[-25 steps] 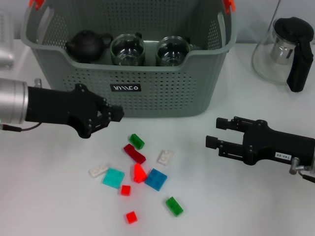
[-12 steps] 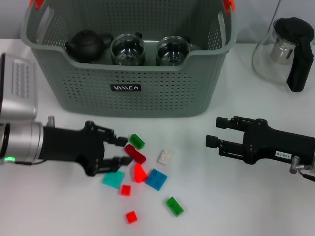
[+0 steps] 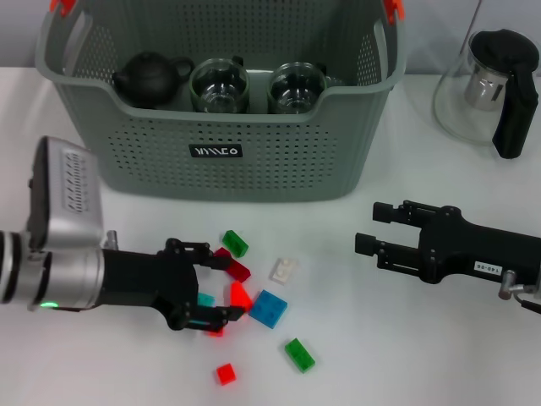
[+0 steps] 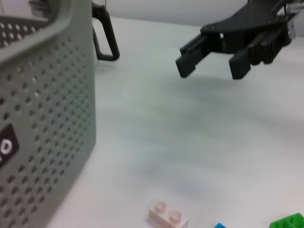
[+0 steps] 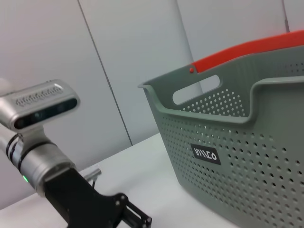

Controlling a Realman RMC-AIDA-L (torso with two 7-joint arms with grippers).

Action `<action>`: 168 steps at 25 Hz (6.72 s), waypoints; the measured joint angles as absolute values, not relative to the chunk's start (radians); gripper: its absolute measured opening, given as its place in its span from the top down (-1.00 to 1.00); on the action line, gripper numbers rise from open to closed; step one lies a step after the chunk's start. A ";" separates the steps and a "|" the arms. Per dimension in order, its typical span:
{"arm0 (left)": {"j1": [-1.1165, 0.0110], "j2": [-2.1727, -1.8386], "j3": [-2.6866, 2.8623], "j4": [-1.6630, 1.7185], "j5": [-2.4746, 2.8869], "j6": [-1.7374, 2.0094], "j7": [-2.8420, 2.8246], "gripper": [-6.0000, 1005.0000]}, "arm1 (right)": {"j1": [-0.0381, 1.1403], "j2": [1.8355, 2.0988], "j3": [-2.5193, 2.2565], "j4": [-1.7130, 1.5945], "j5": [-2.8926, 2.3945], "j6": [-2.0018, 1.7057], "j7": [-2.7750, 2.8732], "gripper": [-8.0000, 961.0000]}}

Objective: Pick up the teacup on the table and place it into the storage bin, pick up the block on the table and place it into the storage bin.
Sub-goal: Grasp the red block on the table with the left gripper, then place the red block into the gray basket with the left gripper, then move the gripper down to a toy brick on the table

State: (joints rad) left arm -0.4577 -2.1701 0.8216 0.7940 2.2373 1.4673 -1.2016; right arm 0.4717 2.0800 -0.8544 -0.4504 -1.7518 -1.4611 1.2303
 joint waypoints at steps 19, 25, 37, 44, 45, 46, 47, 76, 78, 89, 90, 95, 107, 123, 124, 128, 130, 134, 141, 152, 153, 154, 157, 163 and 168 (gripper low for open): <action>-0.471 -2.176 0.904 0.694 2.193 1.301 -1.151 -0.50 | 0.463 2.080 -0.855 -0.451 -1.752 -1.450 1.230 -0.49; -0.471 -2.175 0.913 0.686 2.189 1.286 -1.152 -0.47 | 0.462 2.080 -0.856 -0.451 -1.752 -1.450 1.230 -0.49; -0.484 -2.169 0.928 0.692 2.173 1.292 -1.185 -0.03 | 0.462 2.080 -0.855 -0.451 -1.752 -1.450 1.230 -0.49; -0.485 -2.169 0.928 0.694 2.175 1.299 -1.185 0.21 | 0.462 2.077 -0.855 -0.451 -1.752 -1.450 1.230 -0.49; -0.485 -2.168 0.926 0.696 2.175 1.305 -1.186 0.21 | 0.462 2.077 -0.855 -0.451 -1.752 -1.450 1.230 -0.49; -0.485 -2.167 0.922 0.700 2.174 1.314 -1.187 0.21 | 0.462 2.077 -0.855 -0.451 -1.752 -1.450 1.230 -0.49; -0.484 -2.165 0.919 0.707 2.173 1.324 -1.192 0.21 | 0.462 2.077 -0.854 -0.451 -1.752 -1.451 1.230 -0.49; -0.783 -2.006 0.577 0.932 1.862 1.575 -1.542 0.22 | 0.473 2.079 -0.859 -0.451 -1.752 -1.457 1.232 -0.49; -0.781 -2.013 0.665 0.929 1.865 1.431 -1.554 0.21 | 0.475 2.079 -0.859 -0.451 -1.752 -1.457 1.232 -0.49; -0.791 -2.099 0.967 0.902 2.198 0.940 -1.603 0.41 | 0.476 2.077 -0.855 -0.451 -1.752 -1.457 1.232 -0.49; -0.792 -2.105 0.967 0.904 2.214 0.924 -1.620 0.45 | 0.476 2.077 -0.854 -0.451 -1.752 -1.457 1.232 -0.49; -0.755 -2.125 0.938 0.983 2.149 0.941 -1.643 0.59 | 0.476 2.077 -0.854 -0.451 -1.752 -1.455 1.232 -0.49; -0.534 -2.100 0.773 1.048 1.791 1.583 -1.444 0.16 | 0.477 2.076 -0.854 -0.451 -1.751 -1.450 1.232 -0.49; -0.358 -2.146 0.708 0.843 2.114 1.621 -1.062 -0.14 | 0.477 2.079 -0.854 -0.451 -1.752 -1.446 1.242 -0.49; -0.359 -2.146 0.708 0.839 2.129 1.615 -1.063 -0.14 | 0.476 2.079 -0.854 -0.451 -1.752 -1.444 1.242 -0.49; -0.359 -2.149 0.708 0.826 2.170 1.554 -1.066 -0.14 | 0.472 2.081 -0.854 -0.451 -1.752 -1.437 1.242 -0.49; -0.355 -2.152 0.708 0.823 2.175 1.521 -1.067 -0.14 | 0.471 2.082 -0.854 -0.451 -1.752 -1.436 1.243 -0.49; -0.344 -2.156 0.707 0.813 2.176 1.457 -1.066 -0.14 | 0.472 2.082 -0.854 -0.451 -1.752 -1.434 1.243 -0.49; -0.321 -2.162 0.707 0.811 2.178 1.394 -1.056 -0.14 | 0.476 2.079 -0.854 -0.451 -1.752 -1.434 1.243 -0.49; -0.313 -2.164 0.711 0.800 2.178 1.359 -1.045 -0.13 | 0.477 2.078 -0.854 -0.451 -1.752 -1.434 1.243 -0.49; -0.313 -2.164 0.711 0.799 2.178 1.356 -1.045 -0.13 | 0.477 2.078 -0.854 -0.451 -1.752 -1.434 1.243 -0.49; -0.314 -2.164 0.711 0.799 2.178 1.353 -1.047 -0.13 | 0.477 2.078 -0.854 -0.451 -1.752 -1.434 1.243 -0.49; -0.317 -2.165 0.714 0.799 2.178 1.345 -1.051 -0.06 | 0.476 2.077 -0.854 -0.451 -1.752 -1.434 1.243 -0.49; -0.322 -2.166 0.718 0.787 2.178 1.338 -1.050 0.23 | 0.471 2.077 -0.855 -0.451 -1.752 -1.434 1.243 -0.49; -0.323 -2.166 0.719 0.777 2.178 1.337 -1.047 0.41 | 0.469 2.077 -0.856 -0.451 -1.752 -1.434 1.244 -0.49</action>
